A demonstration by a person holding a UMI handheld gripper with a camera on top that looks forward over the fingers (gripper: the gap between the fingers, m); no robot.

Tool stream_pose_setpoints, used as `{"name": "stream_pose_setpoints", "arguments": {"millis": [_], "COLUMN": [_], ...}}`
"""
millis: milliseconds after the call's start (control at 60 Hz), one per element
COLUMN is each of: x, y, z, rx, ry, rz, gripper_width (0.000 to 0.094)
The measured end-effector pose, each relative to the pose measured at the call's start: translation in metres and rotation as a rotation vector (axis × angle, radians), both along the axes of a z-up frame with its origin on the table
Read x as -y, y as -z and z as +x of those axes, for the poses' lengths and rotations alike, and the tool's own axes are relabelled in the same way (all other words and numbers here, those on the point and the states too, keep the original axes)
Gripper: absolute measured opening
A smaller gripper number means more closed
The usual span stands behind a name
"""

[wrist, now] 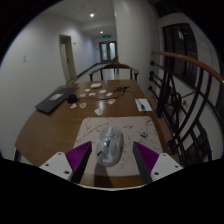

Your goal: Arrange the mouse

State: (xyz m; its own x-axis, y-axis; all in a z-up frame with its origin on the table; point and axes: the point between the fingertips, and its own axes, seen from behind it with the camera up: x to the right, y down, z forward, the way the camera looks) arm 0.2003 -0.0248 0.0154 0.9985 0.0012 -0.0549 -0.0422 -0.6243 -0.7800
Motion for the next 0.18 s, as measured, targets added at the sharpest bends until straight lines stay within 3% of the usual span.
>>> {"name": "stream_pose_setpoints", "arguments": {"millis": [183], "x": [0.075], "y": [-0.025], "z": [0.021], "rx": [-0.065], "ry": [0.046], "rz": [0.054], "gripper_width": [0.0852]}}
